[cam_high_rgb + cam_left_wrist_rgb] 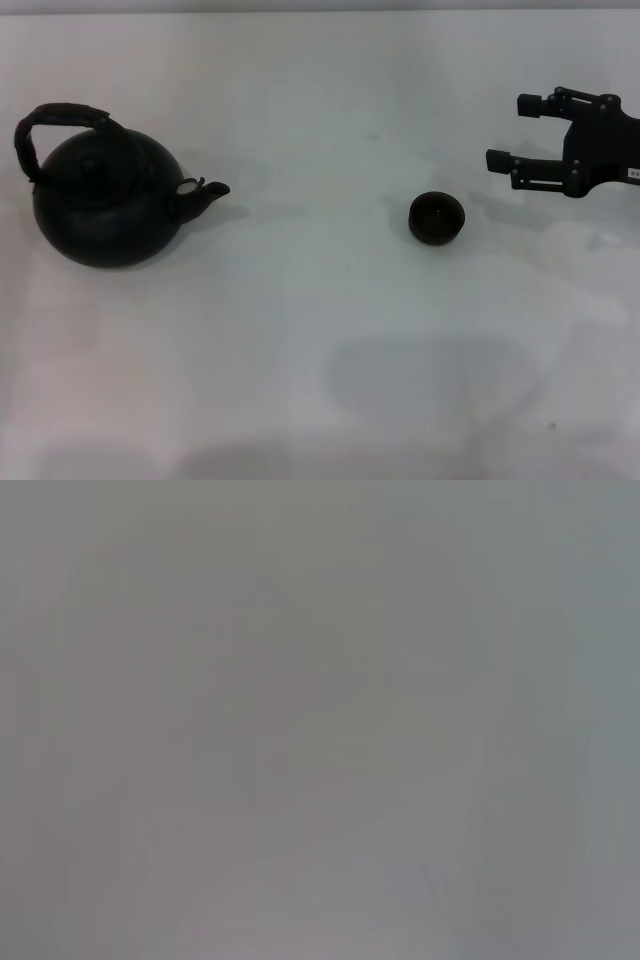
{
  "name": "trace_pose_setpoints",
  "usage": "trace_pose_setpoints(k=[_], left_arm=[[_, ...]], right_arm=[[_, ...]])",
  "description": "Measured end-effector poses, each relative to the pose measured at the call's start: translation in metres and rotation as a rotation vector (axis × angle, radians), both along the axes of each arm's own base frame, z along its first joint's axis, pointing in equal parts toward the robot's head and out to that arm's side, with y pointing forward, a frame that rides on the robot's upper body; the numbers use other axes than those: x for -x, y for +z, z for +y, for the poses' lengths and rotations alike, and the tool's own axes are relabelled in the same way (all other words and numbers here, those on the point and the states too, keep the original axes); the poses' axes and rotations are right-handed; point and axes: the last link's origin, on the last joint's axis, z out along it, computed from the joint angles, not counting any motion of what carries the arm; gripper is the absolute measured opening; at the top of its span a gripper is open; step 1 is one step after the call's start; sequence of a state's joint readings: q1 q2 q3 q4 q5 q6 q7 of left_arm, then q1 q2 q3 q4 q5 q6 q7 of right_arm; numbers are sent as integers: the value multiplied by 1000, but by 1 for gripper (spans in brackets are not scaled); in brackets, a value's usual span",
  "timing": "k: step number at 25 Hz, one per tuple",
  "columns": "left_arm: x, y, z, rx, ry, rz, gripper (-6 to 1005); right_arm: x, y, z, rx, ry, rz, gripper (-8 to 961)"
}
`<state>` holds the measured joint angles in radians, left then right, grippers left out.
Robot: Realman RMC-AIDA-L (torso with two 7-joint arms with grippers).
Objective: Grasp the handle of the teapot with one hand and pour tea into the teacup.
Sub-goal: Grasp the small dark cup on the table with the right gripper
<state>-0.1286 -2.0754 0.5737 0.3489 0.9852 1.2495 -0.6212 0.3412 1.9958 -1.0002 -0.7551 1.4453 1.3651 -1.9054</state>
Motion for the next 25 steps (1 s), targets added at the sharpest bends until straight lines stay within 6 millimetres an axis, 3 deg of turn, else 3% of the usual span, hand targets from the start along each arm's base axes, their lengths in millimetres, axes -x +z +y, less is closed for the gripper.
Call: trace_pose_setpoints(k=[11, 25], left_arm=[[2, -2, -3, 7, 13, -1, 713], [-1, -4, -5, 7, -5, -7, 713]], right_arm=[[-3, 10, 1, -17, -4, -30, 857], [-14, 5, -5, -46, -14, -45, 858]])
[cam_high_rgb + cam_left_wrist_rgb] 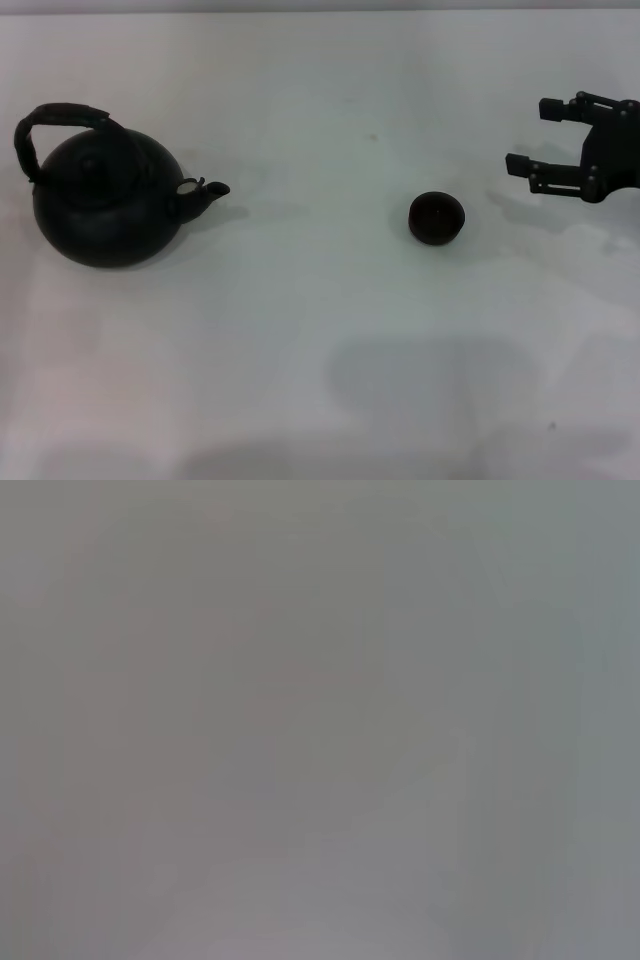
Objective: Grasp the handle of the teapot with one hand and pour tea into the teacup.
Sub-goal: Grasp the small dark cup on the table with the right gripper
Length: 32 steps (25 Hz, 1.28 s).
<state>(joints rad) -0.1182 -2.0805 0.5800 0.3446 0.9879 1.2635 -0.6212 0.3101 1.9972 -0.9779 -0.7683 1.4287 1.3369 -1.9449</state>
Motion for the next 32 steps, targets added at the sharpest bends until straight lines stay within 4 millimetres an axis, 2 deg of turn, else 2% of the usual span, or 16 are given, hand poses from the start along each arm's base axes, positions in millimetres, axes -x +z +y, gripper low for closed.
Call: trace_pose_setpoints(k=[10, 16, 20, 24, 32], left_arm=[[-1, -3, -2, 4, -6, -9, 713], [-2, -5, -1, 13, -10, -10, 713], [-3, -6, 0, 17, -13, -10, 714], [-3, -7, 0, 24, -16, -9, 714], [-2, -8, -3, 26, -10, -12, 714]], right_arm=[[-6, -7, -3, -37, -1, 31, 859], [0, -12, -5, 7, 23, 34, 860], [15, -17, -7, 77, 83, 45, 860], [39, -25, -5, 170, 140, 2, 861], [79, -41, 11, 254, 228, -149, 861]])
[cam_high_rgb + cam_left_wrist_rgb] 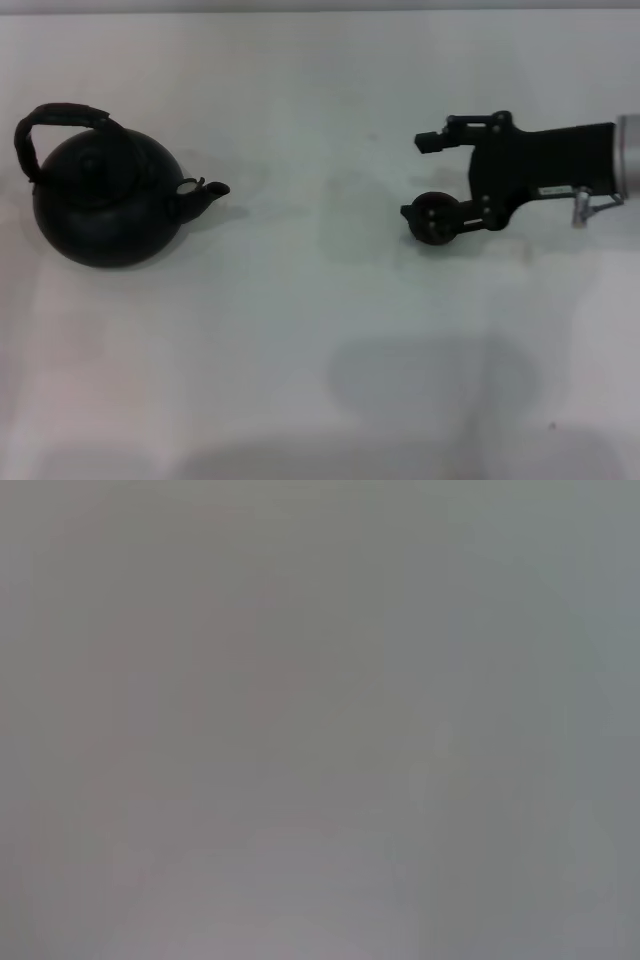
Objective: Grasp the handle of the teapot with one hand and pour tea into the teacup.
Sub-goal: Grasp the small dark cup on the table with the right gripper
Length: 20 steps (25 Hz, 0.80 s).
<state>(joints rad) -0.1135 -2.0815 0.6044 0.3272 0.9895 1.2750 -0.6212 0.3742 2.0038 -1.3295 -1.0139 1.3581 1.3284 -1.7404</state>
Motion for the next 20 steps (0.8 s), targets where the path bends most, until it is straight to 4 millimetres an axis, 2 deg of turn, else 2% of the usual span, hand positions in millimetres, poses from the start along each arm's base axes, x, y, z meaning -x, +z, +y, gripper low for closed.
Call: trace_pose_setpoints(k=[9, 20], left_arm=[[2, 0, -8, -3, 5, -4, 714], [1, 0, -7, -4, 1, -3, 714]], right_arm=[[9, -26, 17, 19, 46, -199, 863], [-1, -26, 21, 7, 8, -274, 864]])
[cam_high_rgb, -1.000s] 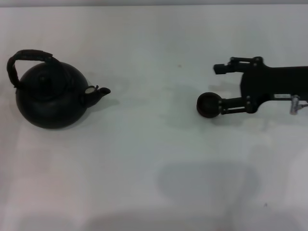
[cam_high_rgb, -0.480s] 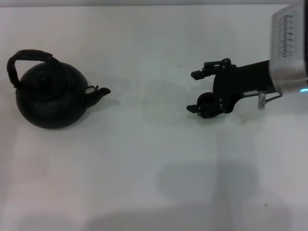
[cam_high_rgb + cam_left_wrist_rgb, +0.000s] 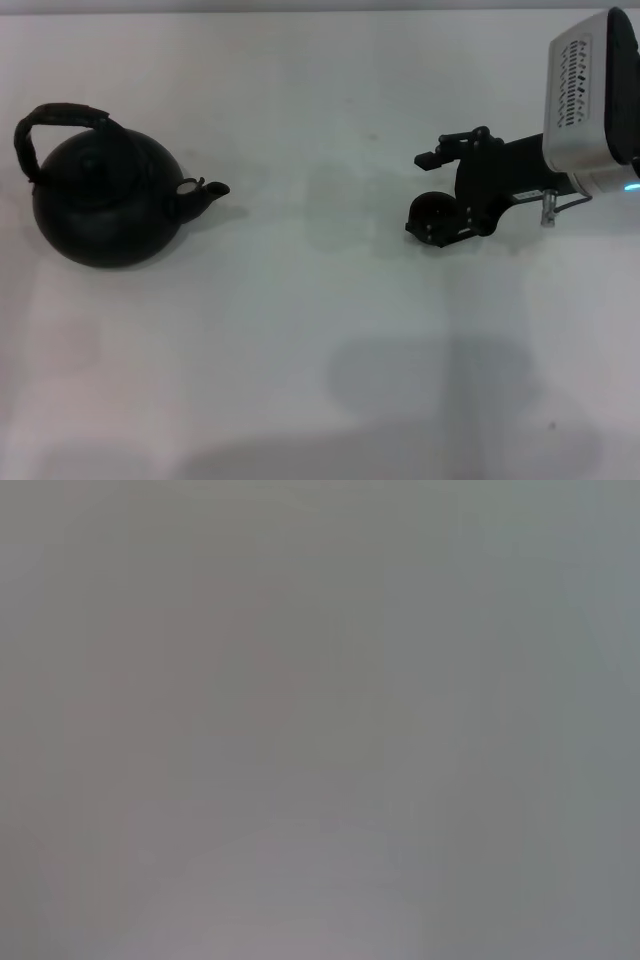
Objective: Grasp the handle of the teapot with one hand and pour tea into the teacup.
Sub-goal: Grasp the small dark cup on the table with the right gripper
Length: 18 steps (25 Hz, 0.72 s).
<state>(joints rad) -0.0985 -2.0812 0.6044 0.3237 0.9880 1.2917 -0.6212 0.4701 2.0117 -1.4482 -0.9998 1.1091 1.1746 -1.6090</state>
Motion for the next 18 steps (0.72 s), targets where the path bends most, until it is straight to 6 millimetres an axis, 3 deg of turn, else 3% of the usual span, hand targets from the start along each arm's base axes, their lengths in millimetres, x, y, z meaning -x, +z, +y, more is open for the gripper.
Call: trace_pose_setpoints(k=[18], left_arm=[[-1, 0, 2, 1, -5, 12, 713]], right_arm=[[-15, -4, -2, 5, -65, -44, 861]])
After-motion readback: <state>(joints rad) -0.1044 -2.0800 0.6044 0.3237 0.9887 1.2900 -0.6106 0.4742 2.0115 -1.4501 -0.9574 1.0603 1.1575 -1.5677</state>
